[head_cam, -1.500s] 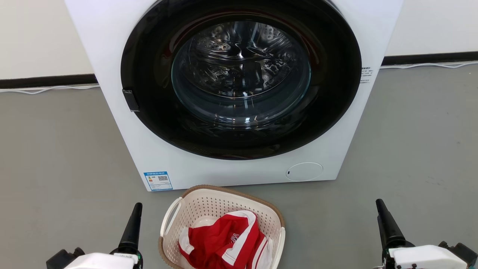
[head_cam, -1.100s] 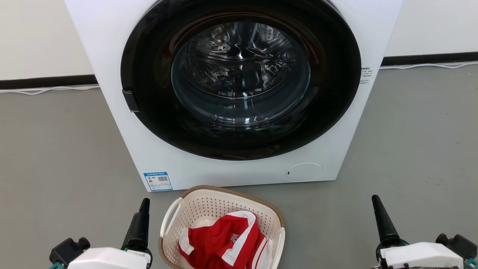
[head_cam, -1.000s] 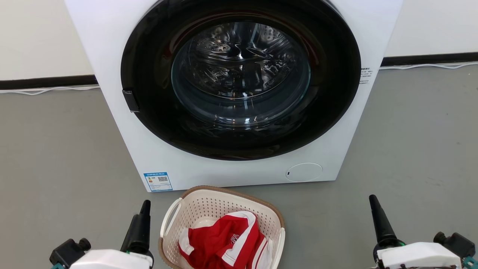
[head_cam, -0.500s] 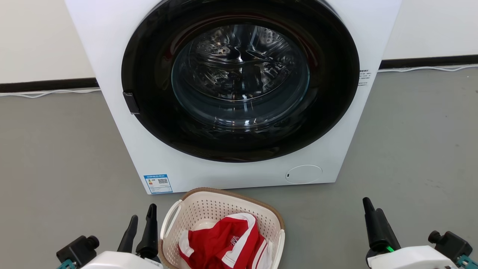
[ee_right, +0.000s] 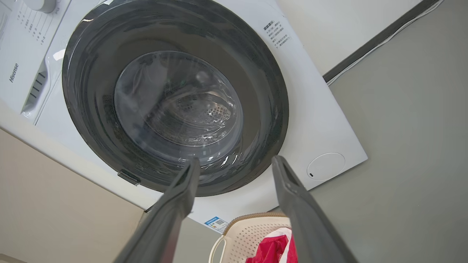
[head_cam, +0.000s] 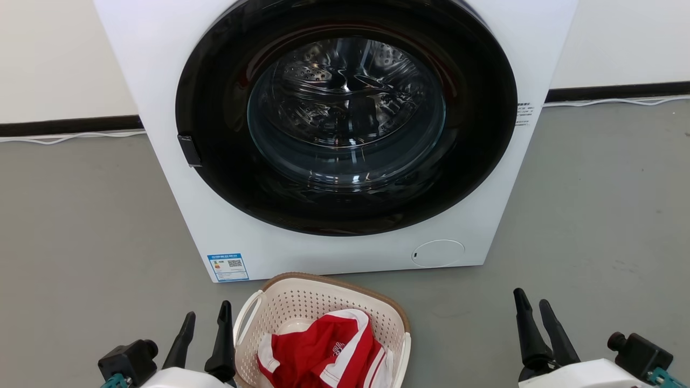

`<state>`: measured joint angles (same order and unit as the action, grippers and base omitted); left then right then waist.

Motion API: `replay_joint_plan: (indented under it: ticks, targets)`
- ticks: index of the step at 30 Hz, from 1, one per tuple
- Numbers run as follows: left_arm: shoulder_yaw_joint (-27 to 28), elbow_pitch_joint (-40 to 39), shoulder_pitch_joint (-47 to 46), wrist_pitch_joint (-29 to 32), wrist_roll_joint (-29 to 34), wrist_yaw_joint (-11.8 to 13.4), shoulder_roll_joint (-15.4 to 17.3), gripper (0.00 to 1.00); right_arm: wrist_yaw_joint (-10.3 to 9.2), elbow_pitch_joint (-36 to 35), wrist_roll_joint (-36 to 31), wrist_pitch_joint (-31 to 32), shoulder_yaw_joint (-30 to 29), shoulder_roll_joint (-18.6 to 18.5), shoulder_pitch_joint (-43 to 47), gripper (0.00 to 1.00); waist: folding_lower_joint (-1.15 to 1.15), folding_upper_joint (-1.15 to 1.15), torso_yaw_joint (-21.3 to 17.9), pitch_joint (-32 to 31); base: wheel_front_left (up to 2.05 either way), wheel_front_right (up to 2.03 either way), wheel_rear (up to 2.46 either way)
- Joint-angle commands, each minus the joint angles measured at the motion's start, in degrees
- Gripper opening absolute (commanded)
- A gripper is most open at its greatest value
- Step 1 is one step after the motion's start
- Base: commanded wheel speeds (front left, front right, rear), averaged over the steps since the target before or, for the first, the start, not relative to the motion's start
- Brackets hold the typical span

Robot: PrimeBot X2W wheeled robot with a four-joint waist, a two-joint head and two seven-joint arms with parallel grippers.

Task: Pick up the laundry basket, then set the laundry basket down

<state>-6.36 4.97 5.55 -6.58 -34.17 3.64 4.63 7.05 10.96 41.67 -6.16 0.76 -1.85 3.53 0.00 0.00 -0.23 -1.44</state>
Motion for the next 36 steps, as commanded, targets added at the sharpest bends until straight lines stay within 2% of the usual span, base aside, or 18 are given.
replay_joint_plan:
  ticks: [1, 18, 36]
  targets:
    - [0.6, -2.3, -0.6, -0.7, 2.3, 0.9, 0.9, 1.00, 0.28, -2.2, -2.1, -1.1, 1.4, -0.7, -1.3, 1.00, 0.00, 0.00, 0.0, 0.0, 0.00, 0.00, 0.00]
    - [-2.4, -4.5, 0.5, -3.6, 13.4, 5.1, 3.4, 1.00, 0.34, -3.4, -13.8, -4.0, 2.9, -0.8, -0.7, 1.00, 0.00, 0.00, 0.0, -0.2, 0.00, 0.00, 0.00]
    - [-4.2, -6.3, 2.2, -6.6, 24.2, 7.5, 4.1, 1.00, 0.40, -4.8, -25.8, -7.0, 4.3, -0.9, 0.0, 1.00, 0.00, 0.00, 0.0, -0.5, 0.00, 0.00, 0.00]
